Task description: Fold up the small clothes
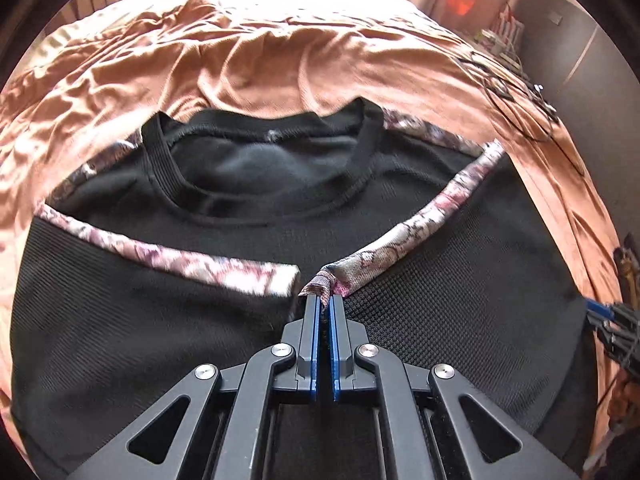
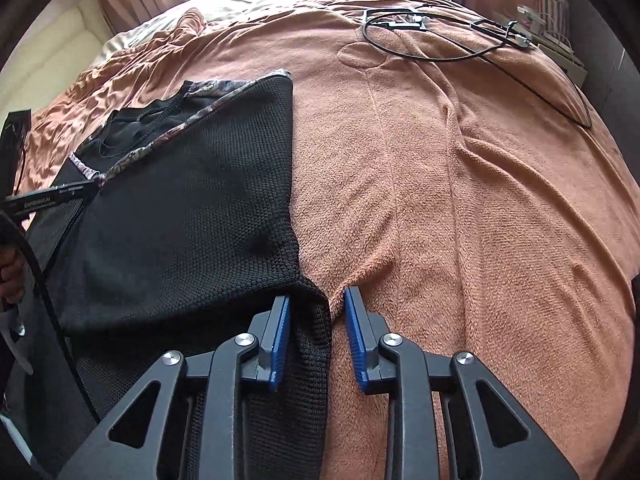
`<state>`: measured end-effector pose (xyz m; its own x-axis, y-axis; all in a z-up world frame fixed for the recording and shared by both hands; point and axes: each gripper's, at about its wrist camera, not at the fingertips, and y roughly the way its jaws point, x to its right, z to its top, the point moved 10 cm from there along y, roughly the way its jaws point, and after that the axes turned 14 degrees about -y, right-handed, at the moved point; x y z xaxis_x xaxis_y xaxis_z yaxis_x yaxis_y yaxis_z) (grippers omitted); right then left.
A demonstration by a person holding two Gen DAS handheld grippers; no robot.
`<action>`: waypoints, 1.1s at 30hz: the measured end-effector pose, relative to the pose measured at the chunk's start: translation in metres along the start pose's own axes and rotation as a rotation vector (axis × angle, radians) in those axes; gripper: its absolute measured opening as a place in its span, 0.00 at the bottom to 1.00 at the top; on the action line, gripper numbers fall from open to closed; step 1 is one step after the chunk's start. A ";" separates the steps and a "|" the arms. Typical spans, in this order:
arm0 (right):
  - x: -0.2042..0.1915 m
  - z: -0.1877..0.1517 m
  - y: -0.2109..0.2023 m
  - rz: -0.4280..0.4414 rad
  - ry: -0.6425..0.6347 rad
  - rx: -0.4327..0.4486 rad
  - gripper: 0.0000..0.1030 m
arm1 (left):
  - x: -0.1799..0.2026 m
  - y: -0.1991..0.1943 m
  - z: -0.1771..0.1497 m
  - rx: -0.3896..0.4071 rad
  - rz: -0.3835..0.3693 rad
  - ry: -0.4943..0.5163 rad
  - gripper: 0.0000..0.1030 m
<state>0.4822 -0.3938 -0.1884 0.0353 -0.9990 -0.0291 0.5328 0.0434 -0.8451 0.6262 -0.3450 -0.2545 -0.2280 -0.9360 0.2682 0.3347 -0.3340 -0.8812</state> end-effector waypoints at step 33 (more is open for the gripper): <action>-0.013 0.015 -0.035 0.047 0.068 0.085 0.22 | -0.189 -0.086 0.070 0.149 0.107 -0.201 0.44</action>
<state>0.4763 -0.3821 -0.1503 0.0058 -0.9943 -0.1061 0.6020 0.0882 -0.7936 0.7043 -0.1475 -0.2023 -0.0024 -0.9652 0.2614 0.4812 -0.2302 -0.8458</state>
